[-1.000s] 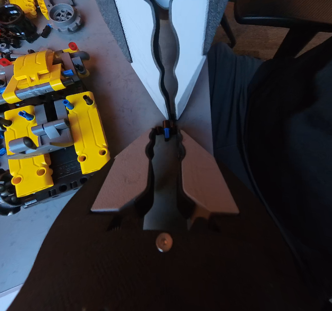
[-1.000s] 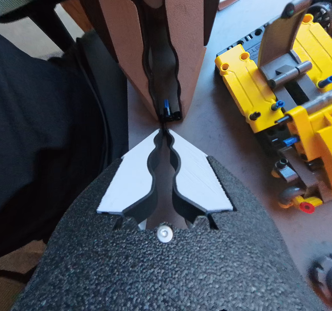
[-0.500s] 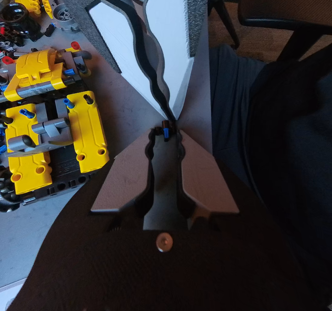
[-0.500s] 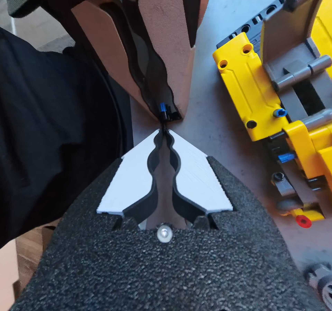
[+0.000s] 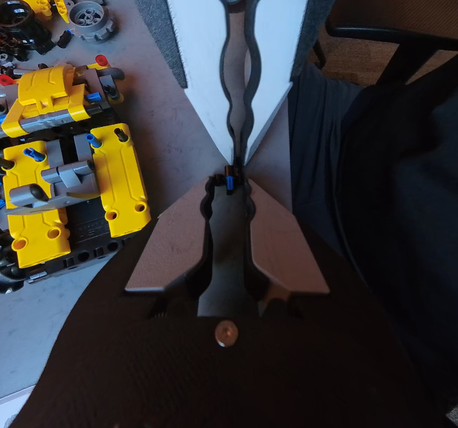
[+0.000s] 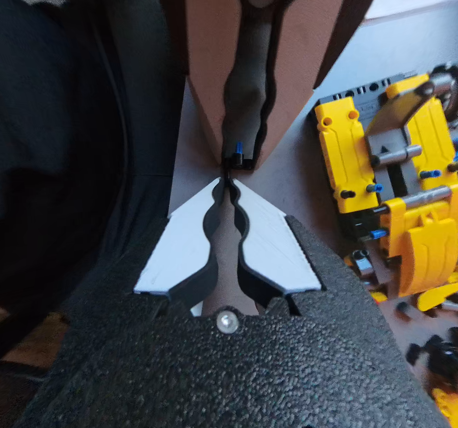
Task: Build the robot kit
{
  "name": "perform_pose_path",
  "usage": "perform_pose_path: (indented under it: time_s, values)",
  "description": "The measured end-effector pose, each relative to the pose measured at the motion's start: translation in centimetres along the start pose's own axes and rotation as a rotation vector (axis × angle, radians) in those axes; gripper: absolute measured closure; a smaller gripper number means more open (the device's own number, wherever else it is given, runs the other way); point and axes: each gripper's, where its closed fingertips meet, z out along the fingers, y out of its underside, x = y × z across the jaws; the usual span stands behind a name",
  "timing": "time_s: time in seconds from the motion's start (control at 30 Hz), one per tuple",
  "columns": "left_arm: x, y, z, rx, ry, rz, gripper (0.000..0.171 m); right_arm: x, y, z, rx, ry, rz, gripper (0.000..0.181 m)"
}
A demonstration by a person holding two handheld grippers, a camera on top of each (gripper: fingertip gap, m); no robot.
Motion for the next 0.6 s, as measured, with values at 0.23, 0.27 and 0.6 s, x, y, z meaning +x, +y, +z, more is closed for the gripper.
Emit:
perform_pose_path:
  time_s: [0.23, 0.27, 0.6]
  values:
    - [0.22, -0.01, 0.01, 0.001, 0.014, 0.006, 0.151, -0.12, 0.03, 0.01, -0.005, 0.006, -0.126, 0.179]
    - [0.23, 0.0, 0.02, 0.001, 0.014, 0.008, 0.151, -0.15, 0.05, 0.02, -0.01, -0.022, -0.093, 0.178]
    - [0.32, 0.03, 0.0, 0.001, 0.011, 0.016, 0.152, -0.46, -0.13, 0.04, 0.129, -0.114, 0.189, 0.179]
